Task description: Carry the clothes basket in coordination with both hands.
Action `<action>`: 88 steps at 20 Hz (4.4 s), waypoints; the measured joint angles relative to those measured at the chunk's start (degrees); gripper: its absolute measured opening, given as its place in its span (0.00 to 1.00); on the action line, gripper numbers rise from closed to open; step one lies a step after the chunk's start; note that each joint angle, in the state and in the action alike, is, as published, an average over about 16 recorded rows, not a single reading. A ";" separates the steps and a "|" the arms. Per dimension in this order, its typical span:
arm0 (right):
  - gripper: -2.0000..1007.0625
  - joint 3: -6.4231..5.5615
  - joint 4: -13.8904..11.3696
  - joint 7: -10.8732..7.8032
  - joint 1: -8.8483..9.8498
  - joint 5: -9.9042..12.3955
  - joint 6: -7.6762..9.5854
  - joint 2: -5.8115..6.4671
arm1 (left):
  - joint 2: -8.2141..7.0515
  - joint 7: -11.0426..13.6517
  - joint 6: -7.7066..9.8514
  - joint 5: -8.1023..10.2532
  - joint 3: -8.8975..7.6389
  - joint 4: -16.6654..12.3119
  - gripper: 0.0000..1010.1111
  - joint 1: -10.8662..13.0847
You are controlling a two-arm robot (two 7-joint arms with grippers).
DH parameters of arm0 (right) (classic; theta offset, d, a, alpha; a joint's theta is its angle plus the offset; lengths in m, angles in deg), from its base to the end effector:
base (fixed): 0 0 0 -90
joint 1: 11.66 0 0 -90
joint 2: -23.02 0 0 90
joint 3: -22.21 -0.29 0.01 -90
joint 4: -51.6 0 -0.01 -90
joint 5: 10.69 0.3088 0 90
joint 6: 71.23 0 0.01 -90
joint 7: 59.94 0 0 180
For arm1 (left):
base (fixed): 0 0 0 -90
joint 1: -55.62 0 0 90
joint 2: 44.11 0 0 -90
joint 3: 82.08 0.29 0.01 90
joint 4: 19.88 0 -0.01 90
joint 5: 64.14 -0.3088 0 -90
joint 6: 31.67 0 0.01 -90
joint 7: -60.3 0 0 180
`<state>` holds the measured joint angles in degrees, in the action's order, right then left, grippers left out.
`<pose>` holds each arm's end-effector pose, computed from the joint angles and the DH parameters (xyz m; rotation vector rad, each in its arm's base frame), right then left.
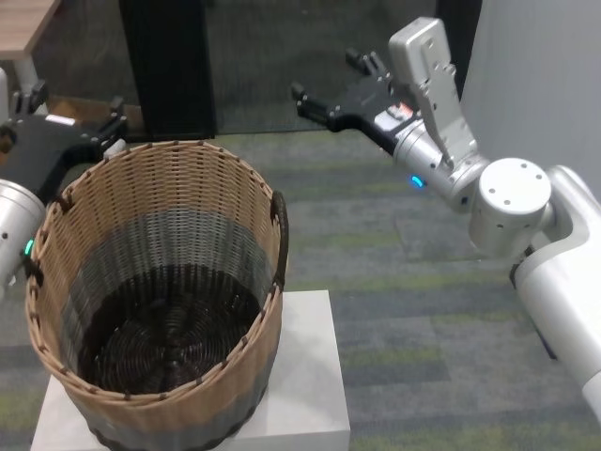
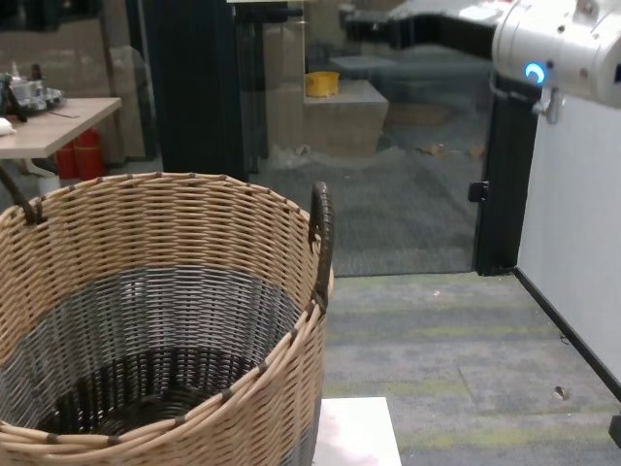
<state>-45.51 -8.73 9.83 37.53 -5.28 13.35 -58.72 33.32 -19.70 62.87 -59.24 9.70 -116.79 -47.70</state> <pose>0.5026 0.0404 -0.1821 -0.0546 -0.3484 -0.9518 0.3783 0.0471 -0.1759 -0.0715 -0.3178 1.3570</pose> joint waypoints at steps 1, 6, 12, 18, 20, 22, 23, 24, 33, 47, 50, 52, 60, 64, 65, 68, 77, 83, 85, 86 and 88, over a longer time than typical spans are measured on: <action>0.99 -0.26 -0.33 -0.02 -0.07 0.09 -0.08 0.08 | 0.15 -0.09 -0.02 -0.03 0.19 -0.30 0.99 -0.01; 0.99 -1.37 -1.91 -0.21 -0.19 0.61 -0.37 0.59 | 0.88 -0.31 0.09 -0.11 1.36 -1.77 0.99 -0.11; 0.99 -2.05 -3.53 -0.63 0.26 1.10 -0.79 1.32 | 1.22 0.25 0.39 0.00 2.95 -2.35 0.99 -0.71; 0.99 -2.29 -4.63 -0.99 0.84 1.36 -1.28 1.92 | 1.12 0.73 0.64 0.09 4.04 -2.06 0.99 -1.26; 0.99 -2.30 -4.87 -1.09 1.02 1.40 -1.42 2.06 | 1.05 0.85 0.65 0.08 4.24 -1.87 0.99 -1.39; 0.99 -2.28 -5.04 -1.18 1.16 1.42 -1.55 2.16 | 0.97 0.98 0.62 0.08 4.39 -1.69 0.99 -1.52; 0.99 -2.27 -5.09 -1.22 1.21 1.43 -1.61 2.20 | 0.93 1.03 0.60 0.08 4.43 -1.61 0.99 -1.56; 0.99 -2.26 -5.12 -1.23 1.23 1.43 -1.65 2.22 | 0.90 1.04 0.58 0.07 4.46 -1.55 0.99 -1.59; 0.99 -2.22 -4.93 -1.13 1.17 1.43 -1.51 2.11 | 0.91 0.99 0.65 0.13 4.26 -1.54 0.99 -1.54; 0.99 -2.21 -4.79 -1.05 1.09 1.43 -1.40 2.00 | 0.96 0.93 0.75 0.19 4.13 -1.61 0.99 -1.45; 0.99 -2.21 -4.77 -1.05 1.08 1.43 -1.38 2.00 | 0.97 0.93 0.76 0.20 4.12 -1.62 0.99 -1.44; 0.99 -2.21 -4.76 -1.05 1.07 1.43 -1.37 2.00 | 0.97 0.94 0.77 0.20 4.11 -1.63 0.99 -1.43; 0.99 -2.21 -4.73 -1.05 1.06 1.43 -1.36 1.99 | 0.97 0.94 0.78 0.20 4.09 -1.64 0.99 -1.42; 0.99 -2.21 -4.73 -1.05 1.05 1.43 -1.36 1.99 | 0.97 0.94 0.78 0.20 4.09 -1.64 0.99 -1.42; 0.99 -2.21 -4.73 -1.05 1.05 1.43 -1.36 1.99 | 0.97 0.94 0.78 0.20 4.09 -1.64 0.99 -1.42; 0.99 -2.21 -4.73 -1.05 1.05 1.43 -1.36 1.99 | 0.97 0.94 0.78 0.20 4.09 -1.64 0.99 -1.42; 0.99 -2.21 -4.73 -1.06 1.05 1.43 -1.36 1.99 | 0.97 0.94 0.79 0.20 4.09 -1.64 0.99 -1.42; 0.99 -2.21 -4.73 -1.06 1.05 1.43 -1.36 1.99 | 0.97 0.94 0.79 0.20 4.09 -1.64 0.99 -1.42; 0.99 -2.21 -4.73 -1.06 1.05 1.43 -1.36 1.99 | 0.97 0.94 0.79 0.20 4.09 -1.64 0.99 -1.42; 0.99 -2.21 -4.73 -1.06 1.05 1.43 -1.36 1.99 | 0.97 0.94 0.79 0.20 4.09 -1.64 0.99 -1.42; 0.99 -2.21 -4.73 -1.06 1.05 1.43 -1.36 1.99 | 0.97 0.94 0.79 0.20 4.09 -1.64 0.99 -1.42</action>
<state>-47.71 -13.45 8.78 38.58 -3.85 11.99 -56.74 34.29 -18.75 63.66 -59.04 13.78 -118.43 -49.12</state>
